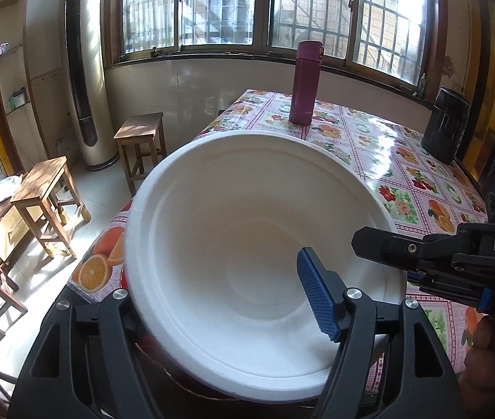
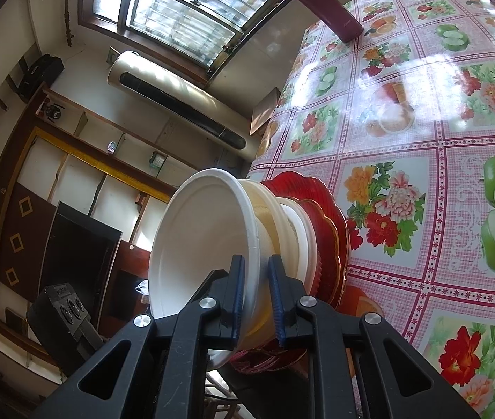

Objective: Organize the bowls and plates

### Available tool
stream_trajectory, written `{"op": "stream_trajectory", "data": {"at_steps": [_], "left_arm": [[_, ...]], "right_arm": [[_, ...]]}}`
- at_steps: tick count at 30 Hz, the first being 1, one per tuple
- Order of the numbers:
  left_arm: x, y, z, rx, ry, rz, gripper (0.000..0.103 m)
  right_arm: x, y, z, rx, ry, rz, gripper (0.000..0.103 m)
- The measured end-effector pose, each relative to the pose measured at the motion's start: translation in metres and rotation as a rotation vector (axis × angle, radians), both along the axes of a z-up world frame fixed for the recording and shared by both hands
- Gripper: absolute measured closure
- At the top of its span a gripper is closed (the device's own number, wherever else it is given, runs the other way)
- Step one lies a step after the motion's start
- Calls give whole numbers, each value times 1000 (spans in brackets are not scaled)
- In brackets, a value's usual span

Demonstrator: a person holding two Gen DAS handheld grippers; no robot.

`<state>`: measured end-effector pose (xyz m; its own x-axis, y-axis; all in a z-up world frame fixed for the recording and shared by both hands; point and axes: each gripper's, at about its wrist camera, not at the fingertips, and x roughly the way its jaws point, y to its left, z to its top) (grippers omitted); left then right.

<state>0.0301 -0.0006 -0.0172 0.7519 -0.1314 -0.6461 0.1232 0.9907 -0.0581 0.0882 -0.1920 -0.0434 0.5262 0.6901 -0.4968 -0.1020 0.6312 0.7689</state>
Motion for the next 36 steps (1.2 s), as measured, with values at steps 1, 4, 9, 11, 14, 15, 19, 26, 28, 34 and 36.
{"op": "stream_trajectory", "data": {"at_steps": [1,4,9,11,14,15,19,26,28,34,36], "left_arm": [[0,-1,0,1,0,-2,29],[0,-1,1,-1,0,-7,26],[-1,-4,0,-10,4,-28,18],[-1,-4,1,-8,5,-26,16],[0,-1,-1,-20,13,-16,10],[0,0,-1,-24,14,-14,7],[0,0,0,-21,8,2,0],[-1,0,1,-23,0,13,0],[-2,-1,2,-22,-7,9,0],[-6,-4,7,-21,-33,0,0],[-8,-5,9,-18,-41,-1,0]], "right_arm": [[0,0,0,3,2,1,87],[1,0,-1,-2,-2,1,87],[-3,4,6,-44,-45,0,73],[-7,6,12,-64,-80,-13,56],[-16,2,23,-125,-149,-79,38],[-18,0,26,-125,-168,-84,38],[-23,-8,31,-117,-199,-113,33],[-22,-15,23,-90,-159,-126,31],[-22,-17,23,-89,-156,-129,31],[-23,-20,21,-78,-145,-140,31],[-23,-21,21,-76,-142,-141,31]]}}
